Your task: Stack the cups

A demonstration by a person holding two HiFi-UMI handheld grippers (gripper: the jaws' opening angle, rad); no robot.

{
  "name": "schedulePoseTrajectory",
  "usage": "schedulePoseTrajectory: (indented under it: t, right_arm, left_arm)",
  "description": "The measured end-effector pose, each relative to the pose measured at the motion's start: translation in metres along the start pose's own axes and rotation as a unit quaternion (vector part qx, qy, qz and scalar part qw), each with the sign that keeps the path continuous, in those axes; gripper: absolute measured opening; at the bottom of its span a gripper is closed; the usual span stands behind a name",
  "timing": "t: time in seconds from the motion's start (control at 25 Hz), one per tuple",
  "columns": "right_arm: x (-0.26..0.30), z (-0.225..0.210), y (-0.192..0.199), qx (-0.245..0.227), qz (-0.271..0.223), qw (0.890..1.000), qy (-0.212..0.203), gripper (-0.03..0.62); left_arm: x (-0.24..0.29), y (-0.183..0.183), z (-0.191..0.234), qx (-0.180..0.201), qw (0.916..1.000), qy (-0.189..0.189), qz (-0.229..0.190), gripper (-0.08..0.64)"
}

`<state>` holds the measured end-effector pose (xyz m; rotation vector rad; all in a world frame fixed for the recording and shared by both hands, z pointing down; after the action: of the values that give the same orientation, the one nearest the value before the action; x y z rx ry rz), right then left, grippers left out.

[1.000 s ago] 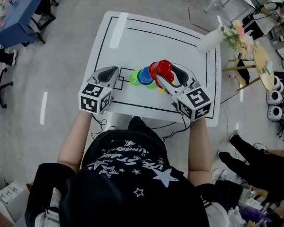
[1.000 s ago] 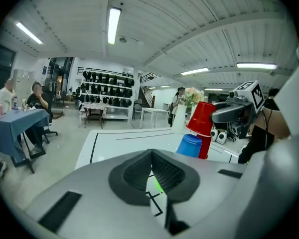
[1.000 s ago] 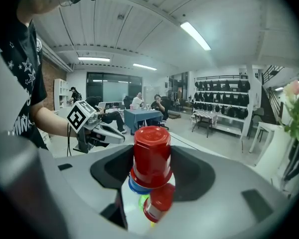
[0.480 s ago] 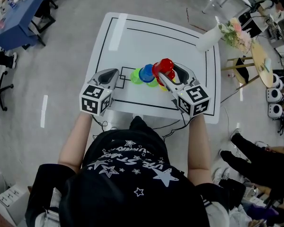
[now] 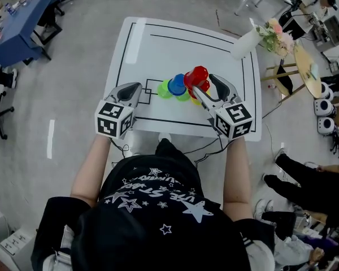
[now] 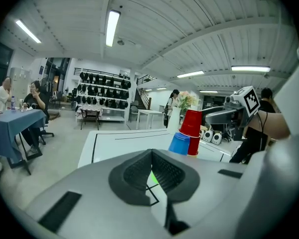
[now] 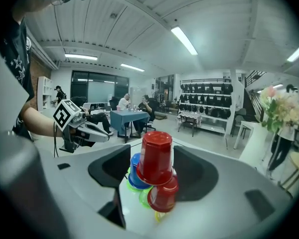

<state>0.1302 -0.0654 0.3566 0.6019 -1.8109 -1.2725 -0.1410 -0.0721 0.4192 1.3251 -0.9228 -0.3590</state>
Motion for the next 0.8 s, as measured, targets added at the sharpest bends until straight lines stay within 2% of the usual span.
schedulePoseTrajectory:
  t: [0.24,0.4,0.6,0.8]
  right_arm:
    - [-0.043,0.027,0.027,0.033,-0.025,0.997,0.069,0.27]
    - [-0.069,0.047,0.063,0.067,-0.034,0.99,0.123,0.23]
    - [-0.087,0.064,0.1,0.101,-0.013,0.984,0.149,0.186]
    - [-0.094,0.064,0.114,0.111,-0.024,0.98,0.166,0.106]
  left_arm:
    - [-0.033,0.03,-0.012,-0.007,0.9995,0.028,0.011,0.012]
    - [-0.05,0.056,-0.018,-0.012,0.9984,0.047,0.027,0.012]
    - [-0.06,0.077,-0.028,-0.022,0.9971,0.06,0.042,0.012]
    - [-0.064,0.085,-0.04,-0.022,0.9974,0.055,0.041,0.012]
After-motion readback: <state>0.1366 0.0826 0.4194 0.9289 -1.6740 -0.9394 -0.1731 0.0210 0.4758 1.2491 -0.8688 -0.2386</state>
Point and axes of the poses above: the fingertips, and each gripper's own axes: x forward along the fingers, z to its left, y out of its underside, the point moved 7 cm from there along -x, backward along the fingers, and after that the axes turned 12 degrees about x, right-handed, at the moved point
